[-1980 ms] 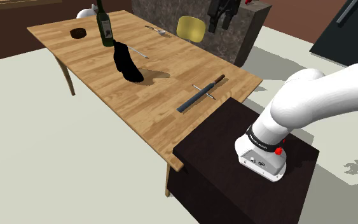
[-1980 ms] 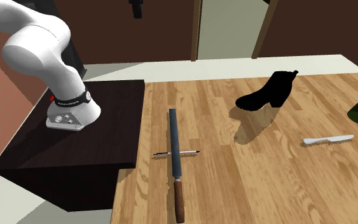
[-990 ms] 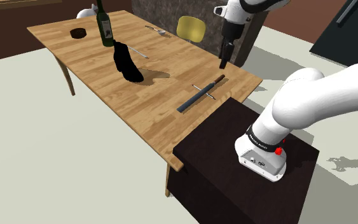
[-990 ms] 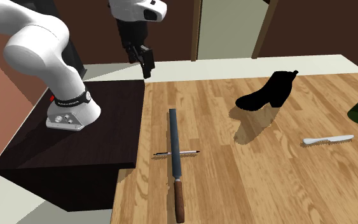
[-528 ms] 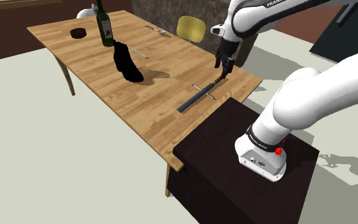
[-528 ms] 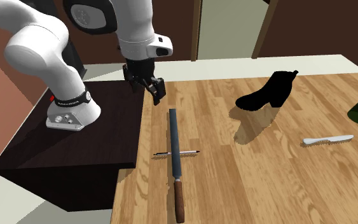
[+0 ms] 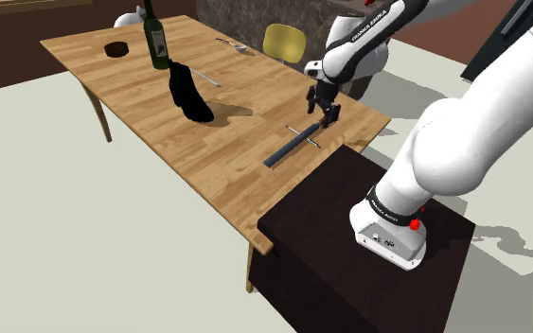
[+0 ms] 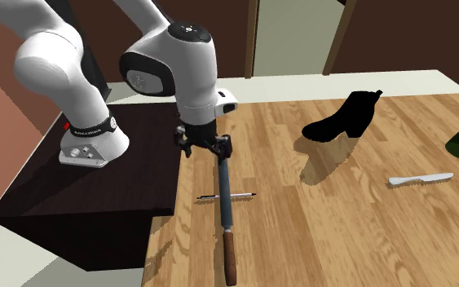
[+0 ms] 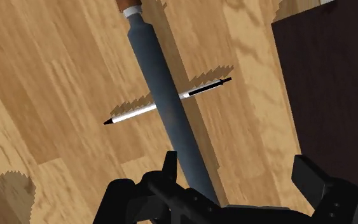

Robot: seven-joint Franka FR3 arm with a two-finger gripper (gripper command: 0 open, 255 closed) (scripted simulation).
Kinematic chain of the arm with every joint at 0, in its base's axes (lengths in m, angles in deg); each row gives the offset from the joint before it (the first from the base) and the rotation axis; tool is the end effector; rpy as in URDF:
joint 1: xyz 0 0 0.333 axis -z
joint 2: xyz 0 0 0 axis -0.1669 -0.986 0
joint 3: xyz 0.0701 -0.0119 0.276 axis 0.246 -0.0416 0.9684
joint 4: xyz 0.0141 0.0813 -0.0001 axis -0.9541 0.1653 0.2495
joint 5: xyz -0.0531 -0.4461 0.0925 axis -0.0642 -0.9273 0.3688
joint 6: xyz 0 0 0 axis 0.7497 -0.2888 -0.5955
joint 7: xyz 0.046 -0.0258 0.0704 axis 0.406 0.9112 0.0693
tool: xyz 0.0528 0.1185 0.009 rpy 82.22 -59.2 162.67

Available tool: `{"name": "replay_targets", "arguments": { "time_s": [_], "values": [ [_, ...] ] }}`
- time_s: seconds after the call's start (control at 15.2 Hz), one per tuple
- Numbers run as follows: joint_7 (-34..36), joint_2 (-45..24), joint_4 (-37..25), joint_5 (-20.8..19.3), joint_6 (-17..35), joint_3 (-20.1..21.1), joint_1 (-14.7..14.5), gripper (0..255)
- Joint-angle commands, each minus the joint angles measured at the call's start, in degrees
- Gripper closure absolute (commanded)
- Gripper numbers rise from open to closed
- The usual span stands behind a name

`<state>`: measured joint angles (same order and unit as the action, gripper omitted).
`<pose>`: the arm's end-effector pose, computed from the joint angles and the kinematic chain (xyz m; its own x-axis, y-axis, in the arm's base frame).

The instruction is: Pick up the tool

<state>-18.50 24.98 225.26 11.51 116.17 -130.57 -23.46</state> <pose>0.3927 -0.1691 0.1491 0.3380 0.9411 0.0048 0.9411 -0.3379 -0.0079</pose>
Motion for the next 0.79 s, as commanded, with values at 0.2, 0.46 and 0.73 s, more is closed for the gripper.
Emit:
{"name": "replay_targets", "arguments": {
  "time_s": [0.2,0.46,0.73],
  "values": [
    [-33.19,-18.63,-5.54,27.00,9.95,-1.25,-5.23,0],
    [-50.75,-28.12,-11.12,40.10,13.09,10.63,4.49,0],
    [-54.47,-31.74,-12.31,44.97,15.45,15.44,8.30,0]
  ]
}}
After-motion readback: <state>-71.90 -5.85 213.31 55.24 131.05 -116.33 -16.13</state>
